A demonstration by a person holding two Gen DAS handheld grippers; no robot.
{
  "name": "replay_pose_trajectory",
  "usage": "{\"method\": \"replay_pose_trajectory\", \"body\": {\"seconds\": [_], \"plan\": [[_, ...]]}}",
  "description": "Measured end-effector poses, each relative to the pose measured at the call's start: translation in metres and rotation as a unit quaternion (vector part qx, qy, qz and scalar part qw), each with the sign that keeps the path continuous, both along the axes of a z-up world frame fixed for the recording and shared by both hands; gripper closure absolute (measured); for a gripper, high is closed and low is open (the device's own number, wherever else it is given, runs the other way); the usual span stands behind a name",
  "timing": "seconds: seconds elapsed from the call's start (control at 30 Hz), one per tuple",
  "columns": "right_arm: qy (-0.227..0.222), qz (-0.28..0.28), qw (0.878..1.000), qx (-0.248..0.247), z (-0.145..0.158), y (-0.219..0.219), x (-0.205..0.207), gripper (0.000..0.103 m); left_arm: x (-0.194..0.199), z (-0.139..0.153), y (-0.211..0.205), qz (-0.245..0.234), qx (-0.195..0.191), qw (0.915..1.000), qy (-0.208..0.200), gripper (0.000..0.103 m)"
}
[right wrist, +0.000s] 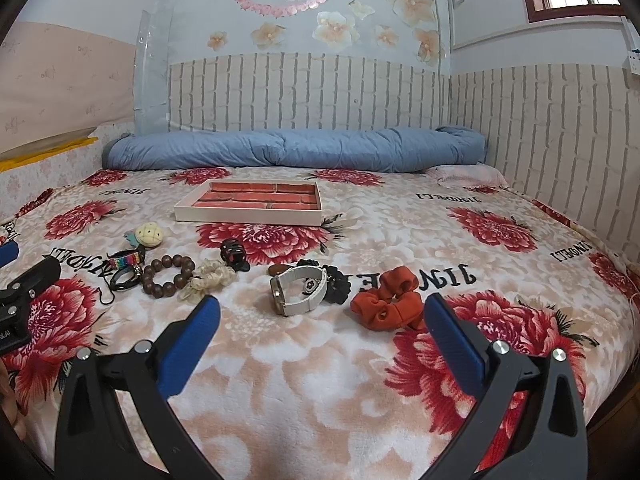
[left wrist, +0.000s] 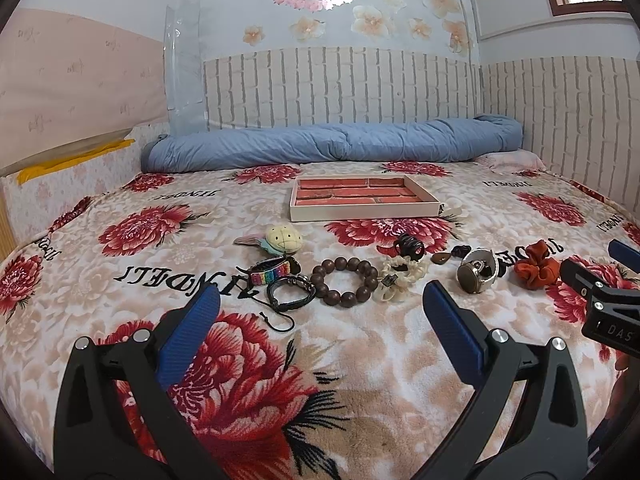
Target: Organize jewelry
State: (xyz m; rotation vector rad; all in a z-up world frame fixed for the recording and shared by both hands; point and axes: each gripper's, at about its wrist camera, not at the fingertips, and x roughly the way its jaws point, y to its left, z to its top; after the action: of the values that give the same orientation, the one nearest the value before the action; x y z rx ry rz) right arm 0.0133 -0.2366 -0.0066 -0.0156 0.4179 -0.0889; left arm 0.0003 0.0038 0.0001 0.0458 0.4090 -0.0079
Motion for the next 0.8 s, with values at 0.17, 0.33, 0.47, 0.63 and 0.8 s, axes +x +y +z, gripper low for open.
{"method": "replay_pose_trajectory", "body": {"seconds": [0.17,0.33,0.47,0.63,0.8], "plan": [[0.001,0.000,1.000,0.000,0.0001,-0.0003,0.0008,0.004,-0.0023,0.0016,-0.0023,0.000,0.000,1.0000,-0.001,0.005],[0.001,0.000,1.000,-0.002,-0.0001,0.0003,0.0015,0.004,-0.0024,0.0018,-0.0023,0.000,0.001,1.0000,-0.001,0.005],[0.000,0.000,1.000,-0.002,-0.0002,0.0011,0.0023,0.004,-0.0037,0.0044,-0.0025,-0.001,0.000,1.0000,-0.001,0.005],[-0.002,0.000,1.000,-0.004,0.0003,0.0015,0.0036,0.004,-0.0034,0.0086,-0.0026,-0.001,0.000,1.0000,-0.001,0.005],[0.001,-0.001,1.000,-0.003,0.0004,0.0007,0.0036,0.004,-0.0035,0.0081,-0.0023,-0.001,0.000,1.0000,-0.002,0.005]]}}
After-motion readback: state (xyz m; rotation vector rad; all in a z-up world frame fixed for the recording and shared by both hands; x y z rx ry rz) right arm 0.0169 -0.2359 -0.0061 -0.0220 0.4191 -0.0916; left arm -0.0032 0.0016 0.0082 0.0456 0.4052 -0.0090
